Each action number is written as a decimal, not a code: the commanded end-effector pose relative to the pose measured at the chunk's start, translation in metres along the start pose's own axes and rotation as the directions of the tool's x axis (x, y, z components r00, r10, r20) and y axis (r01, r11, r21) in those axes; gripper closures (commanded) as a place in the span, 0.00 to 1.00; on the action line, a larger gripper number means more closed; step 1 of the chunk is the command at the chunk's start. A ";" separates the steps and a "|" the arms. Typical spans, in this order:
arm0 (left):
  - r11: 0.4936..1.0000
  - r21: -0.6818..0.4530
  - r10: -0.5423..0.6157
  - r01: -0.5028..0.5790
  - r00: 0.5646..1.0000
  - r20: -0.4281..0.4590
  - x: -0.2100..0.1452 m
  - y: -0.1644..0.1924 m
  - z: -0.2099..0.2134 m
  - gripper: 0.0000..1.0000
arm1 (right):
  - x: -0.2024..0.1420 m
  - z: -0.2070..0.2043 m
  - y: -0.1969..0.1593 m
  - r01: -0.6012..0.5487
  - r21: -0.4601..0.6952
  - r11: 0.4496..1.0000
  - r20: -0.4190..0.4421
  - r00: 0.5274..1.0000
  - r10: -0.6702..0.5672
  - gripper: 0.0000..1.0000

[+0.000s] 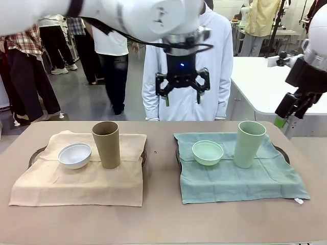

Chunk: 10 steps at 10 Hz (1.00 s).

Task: Set up a tray with a mat and arrange the tableware.
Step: Place the Picnic Bowl and Reusable plastic cup back onto the Handle tray in front of the human's position.

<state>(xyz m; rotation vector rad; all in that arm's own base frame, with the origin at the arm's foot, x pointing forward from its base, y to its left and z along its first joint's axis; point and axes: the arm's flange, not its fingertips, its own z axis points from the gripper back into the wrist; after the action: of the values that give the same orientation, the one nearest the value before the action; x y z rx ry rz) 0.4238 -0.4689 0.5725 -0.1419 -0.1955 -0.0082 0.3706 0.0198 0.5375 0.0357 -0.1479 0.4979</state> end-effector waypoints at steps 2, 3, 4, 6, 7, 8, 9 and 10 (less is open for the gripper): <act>0.990 -0.141 -0.012 0.003 0.998 -0.062 -0.021 0.093 0.028 0.00 | -0.020 0.017 -0.035 0.197 0.112 0.974 -0.025 0.980 -0.195 0.00; 0.990 -0.143 -0.010 -0.003 0.996 -0.091 -0.020 0.121 0.033 0.00 | -0.029 0.023 -0.050 0.220 0.171 0.960 0.007 0.974 -0.225 0.00; 0.985 -0.167 0.019 -0.038 0.993 -0.119 -0.022 0.159 0.037 0.00 | -0.041 0.026 -0.068 0.240 0.261 0.935 0.029 0.966 -0.256 0.00; 0.965 -0.249 0.053 -0.088 0.988 -0.144 -0.030 0.231 0.043 0.00 | -0.056 0.015 -0.088 0.282 0.331 0.900 0.021 0.952 -0.306 0.00; 0.955 -0.279 0.067 -0.104 0.988 -0.140 -0.030 0.263 0.044 0.00 | -0.058 0.012 -0.095 0.288 0.350 0.891 0.021 0.949 -0.315 0.00; 0.939 -0.319 0.091 -0.131 0.986 -0.137 -0.037 0.296 0.048 0.00 | -0.062 0.010 -0.101 0.293 0.371 0.881 0.030 0.945 -0.327 0.00; 0.917 -0.359 0.132 -0.173 0.982 -0.136 -0.045 0.328 0.053 0.00 | -0.066 0.006 -0.103 0.301 0.377 0.876 0.028 0.942 -0.335 0.00; 0.885 -0.412 0.177 -0.217 0.975 -0.135 -0.053 0.364 0.057 0.00 | -0.067 0.000 -0.103 0.305 0.389 0.869 0.019 0.941 -0.339 0.00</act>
<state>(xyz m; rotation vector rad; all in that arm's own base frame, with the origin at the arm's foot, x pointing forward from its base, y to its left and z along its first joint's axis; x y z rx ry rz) 0.3825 -0.1230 0.5706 -0.5290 -0.0752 0.1270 0.3617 -0.1042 0.5341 0.4241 -0.1267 0.1722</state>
